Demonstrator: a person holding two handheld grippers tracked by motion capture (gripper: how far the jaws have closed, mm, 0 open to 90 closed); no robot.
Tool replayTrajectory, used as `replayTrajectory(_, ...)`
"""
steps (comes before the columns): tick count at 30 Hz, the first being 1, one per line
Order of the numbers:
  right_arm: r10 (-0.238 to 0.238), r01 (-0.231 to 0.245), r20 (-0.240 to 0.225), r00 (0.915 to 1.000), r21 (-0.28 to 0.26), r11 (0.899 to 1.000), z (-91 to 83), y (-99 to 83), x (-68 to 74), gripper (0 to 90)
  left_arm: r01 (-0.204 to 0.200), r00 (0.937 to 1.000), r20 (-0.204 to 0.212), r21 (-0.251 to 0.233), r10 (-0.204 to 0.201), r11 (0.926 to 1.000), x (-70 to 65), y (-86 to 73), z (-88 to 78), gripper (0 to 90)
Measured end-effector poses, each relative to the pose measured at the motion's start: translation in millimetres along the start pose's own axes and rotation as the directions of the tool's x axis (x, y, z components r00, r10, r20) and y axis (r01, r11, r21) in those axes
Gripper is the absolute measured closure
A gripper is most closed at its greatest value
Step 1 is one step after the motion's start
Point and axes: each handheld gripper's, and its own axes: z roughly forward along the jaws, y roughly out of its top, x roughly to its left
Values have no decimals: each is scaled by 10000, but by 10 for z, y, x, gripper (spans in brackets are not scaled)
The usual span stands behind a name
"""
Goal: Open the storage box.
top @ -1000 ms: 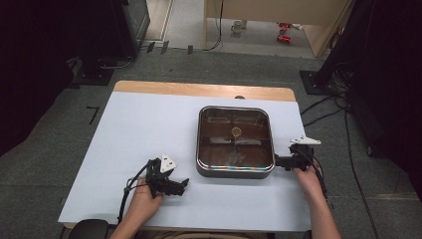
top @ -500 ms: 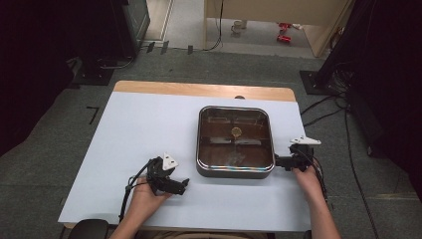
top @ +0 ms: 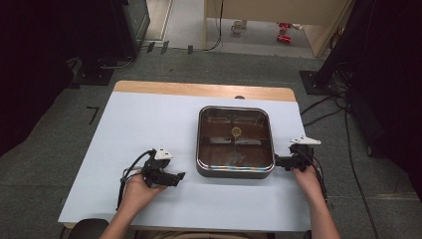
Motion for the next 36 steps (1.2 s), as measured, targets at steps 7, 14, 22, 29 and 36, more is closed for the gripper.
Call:
replayTrajectory(7,0,0,1,10000,0,10000,0,0,0,0,-88,9998,147,-286,93,9996,53,137,-118,239)
replayTrajectory(14,-6,6,-1,10000,-2,10000,0,-1,-1,0,-168,9990,414,-483,188,9987,107,315,-204,244)
replayTrajectory(22,-8,8,-4,10000,-1,10000,0,-1,-1,0,-784,9907,1073,-539,838,9955,137,615,-200,244)
replayTrajectory(29,-4,3,-6,10000,-16,10000,1,-1,-1,0,-1326,9778,1551,-618,1407,9892,45,952,-181,251)
replayTrajectory(36,-4,4,-5,10000,-16,10000,1,-1,-1,0,-1820,9654,1756,-748,1926,9804,-9,1212,-65,263)
